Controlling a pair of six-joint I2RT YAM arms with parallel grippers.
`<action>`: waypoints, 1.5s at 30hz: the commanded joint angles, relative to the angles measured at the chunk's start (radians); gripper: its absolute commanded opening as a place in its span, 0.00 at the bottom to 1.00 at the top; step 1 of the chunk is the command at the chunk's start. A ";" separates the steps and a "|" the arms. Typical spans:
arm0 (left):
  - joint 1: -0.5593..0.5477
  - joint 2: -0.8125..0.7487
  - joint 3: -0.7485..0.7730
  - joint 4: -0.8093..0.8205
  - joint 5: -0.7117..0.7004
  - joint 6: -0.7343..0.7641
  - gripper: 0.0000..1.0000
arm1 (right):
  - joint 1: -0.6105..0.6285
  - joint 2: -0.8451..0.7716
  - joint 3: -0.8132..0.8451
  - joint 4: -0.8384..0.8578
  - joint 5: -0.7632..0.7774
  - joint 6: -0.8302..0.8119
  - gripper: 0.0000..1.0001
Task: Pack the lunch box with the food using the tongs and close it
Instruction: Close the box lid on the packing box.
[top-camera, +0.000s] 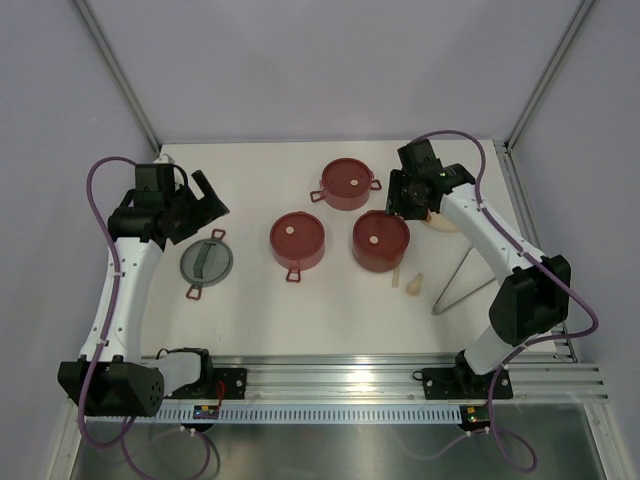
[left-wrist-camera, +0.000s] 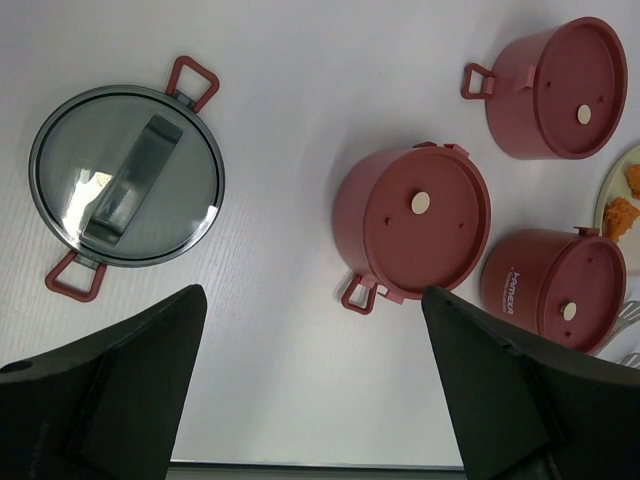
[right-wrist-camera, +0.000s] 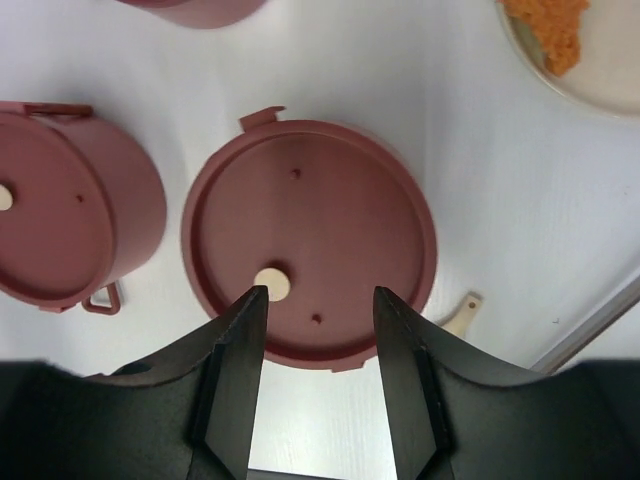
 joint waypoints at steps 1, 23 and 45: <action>-0.001 0.001 0.006 0.036 0.013 -0.003 0.93 | 0.042 0.037 0.054 0.005 0.011 0.010 0.54; -0.001 -0.005 -0.029 0.027 -0.023 -0.004 0.93 | 0.116 0.082 0.108 -0.024 0.120 -0.016 0.59; -0.001 0.016 -0.028 0.007 -0.063 -0.009 0.93 | 0.176 0.076 0.105 -0.049 0.157 -0.061 0.64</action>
